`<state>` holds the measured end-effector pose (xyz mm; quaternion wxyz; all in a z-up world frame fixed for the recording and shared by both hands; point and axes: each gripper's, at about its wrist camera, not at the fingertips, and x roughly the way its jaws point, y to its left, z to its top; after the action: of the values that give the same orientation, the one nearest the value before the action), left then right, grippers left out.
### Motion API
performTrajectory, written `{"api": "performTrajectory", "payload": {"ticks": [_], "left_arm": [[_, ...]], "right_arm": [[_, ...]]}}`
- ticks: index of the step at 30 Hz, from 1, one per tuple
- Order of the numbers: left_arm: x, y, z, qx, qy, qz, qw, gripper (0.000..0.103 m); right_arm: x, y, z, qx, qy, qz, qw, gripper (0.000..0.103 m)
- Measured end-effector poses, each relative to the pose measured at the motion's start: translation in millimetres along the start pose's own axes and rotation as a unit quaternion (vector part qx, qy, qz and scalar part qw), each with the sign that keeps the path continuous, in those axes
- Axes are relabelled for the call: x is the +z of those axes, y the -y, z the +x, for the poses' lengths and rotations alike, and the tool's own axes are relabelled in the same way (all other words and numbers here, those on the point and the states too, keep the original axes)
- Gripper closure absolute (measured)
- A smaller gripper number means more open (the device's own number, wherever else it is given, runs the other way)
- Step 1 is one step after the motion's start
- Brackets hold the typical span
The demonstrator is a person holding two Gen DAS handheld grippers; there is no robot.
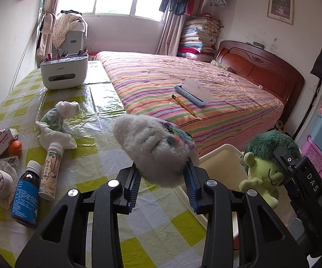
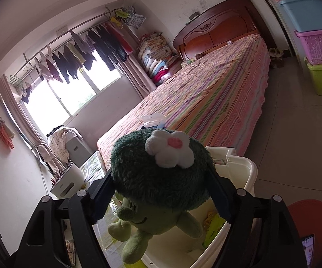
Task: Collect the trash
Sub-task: 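Carry both plushes over the cream bin and release them inside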
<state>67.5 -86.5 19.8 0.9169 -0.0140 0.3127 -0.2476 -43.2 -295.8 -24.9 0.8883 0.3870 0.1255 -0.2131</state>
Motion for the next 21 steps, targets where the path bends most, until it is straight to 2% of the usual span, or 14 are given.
{"api": "performTrajectory", "payload": {"ticks": [10,15,21], "left_arm": [[-6.7,15.0,9.4,-0.006,-0.015,0.018,0.9997,0.067],[-10.3,19.3,17.5,-0.004,-0.025,0.023,0.9994,0.067],[-11.7,25.3,26.4,-0.014,-0.035,0.026,0.999,0.067]], "right_arm": [[-2.6,-0.4,5.5,-0.002,-0.013,0.022,1.0,0.021],[-2.7,0.0,-1.4,0.013,0.006,0.025,1.0,0.021],[1.2,15.9,-10.8,0.027,0.032,0.07,0.997,0.021]]}}
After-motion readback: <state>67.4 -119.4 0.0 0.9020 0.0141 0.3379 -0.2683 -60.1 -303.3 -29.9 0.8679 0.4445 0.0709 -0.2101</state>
